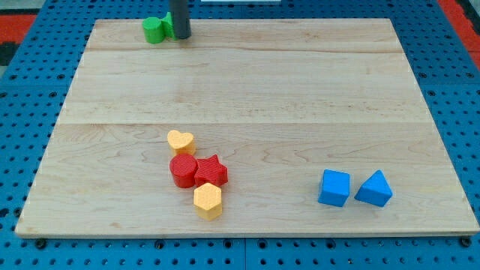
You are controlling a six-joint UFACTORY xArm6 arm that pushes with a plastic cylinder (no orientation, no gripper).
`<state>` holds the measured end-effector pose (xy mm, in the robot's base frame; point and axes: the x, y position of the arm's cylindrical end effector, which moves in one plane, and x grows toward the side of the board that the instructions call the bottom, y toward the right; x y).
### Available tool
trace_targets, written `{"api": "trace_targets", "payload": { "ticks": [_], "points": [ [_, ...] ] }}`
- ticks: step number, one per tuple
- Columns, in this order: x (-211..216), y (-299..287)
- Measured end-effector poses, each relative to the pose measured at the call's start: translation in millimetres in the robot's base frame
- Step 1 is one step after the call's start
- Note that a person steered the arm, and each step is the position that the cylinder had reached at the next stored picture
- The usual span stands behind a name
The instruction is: Push the green blocks towards the top left
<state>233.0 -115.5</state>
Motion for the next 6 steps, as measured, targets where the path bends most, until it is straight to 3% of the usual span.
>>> {"api": "trace_targets", "payload": {
  "ticks": [1, 2, 4, 6],
  "points": [
    [-6.2, 55.9],
    [-22.7, 53.8],
    [-39.7, -39.1],
    [-12.2, -38.3]
  ]
}}
